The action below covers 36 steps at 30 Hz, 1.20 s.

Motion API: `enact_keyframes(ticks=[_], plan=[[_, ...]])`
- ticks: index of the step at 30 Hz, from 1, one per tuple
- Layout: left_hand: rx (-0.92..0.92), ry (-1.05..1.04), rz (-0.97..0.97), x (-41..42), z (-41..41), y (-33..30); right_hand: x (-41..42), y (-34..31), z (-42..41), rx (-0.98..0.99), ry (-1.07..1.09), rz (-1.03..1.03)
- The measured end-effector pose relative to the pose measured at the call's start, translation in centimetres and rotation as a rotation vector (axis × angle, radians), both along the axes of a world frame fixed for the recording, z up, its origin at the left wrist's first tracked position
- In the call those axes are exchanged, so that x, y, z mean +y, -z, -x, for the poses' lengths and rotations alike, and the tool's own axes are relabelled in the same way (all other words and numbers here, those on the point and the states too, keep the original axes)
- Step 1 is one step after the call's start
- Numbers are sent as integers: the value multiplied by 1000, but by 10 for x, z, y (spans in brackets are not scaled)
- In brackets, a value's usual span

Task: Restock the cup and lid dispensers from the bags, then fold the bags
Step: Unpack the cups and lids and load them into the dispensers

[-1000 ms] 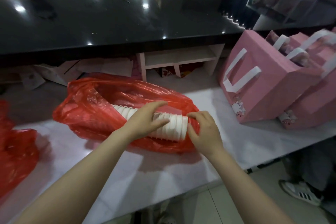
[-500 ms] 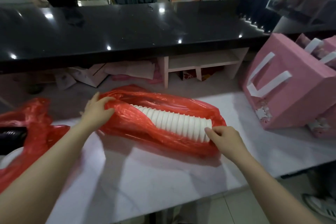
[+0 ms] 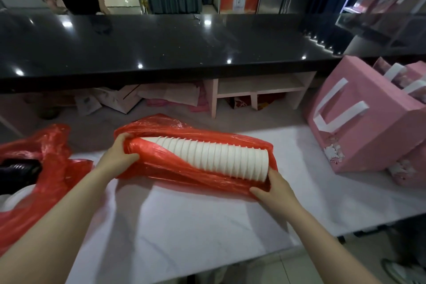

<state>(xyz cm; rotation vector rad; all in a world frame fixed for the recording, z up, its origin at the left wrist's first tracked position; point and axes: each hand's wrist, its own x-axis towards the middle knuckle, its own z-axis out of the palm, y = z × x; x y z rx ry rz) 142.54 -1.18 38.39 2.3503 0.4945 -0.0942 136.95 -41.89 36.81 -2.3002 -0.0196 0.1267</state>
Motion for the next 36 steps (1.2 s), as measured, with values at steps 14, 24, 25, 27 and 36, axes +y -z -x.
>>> enact_keyframes(ticks=[14,24,25,27,36], plan=[[-40,-47,-195,18,17,20,6,-23,-10,-330,137,-128],[-73,-76,-15,18,21,35,1,-41,-3,-45,-30,-577],[-84,-76,4,18,22,34,-1,-39,-4,-3,-19,-608],[-118,-81,50,18,25,33,0,-32,-8,4,82,-560],[-259,-226,105,14,27,44,-4,1,-14,20,434,-787]])
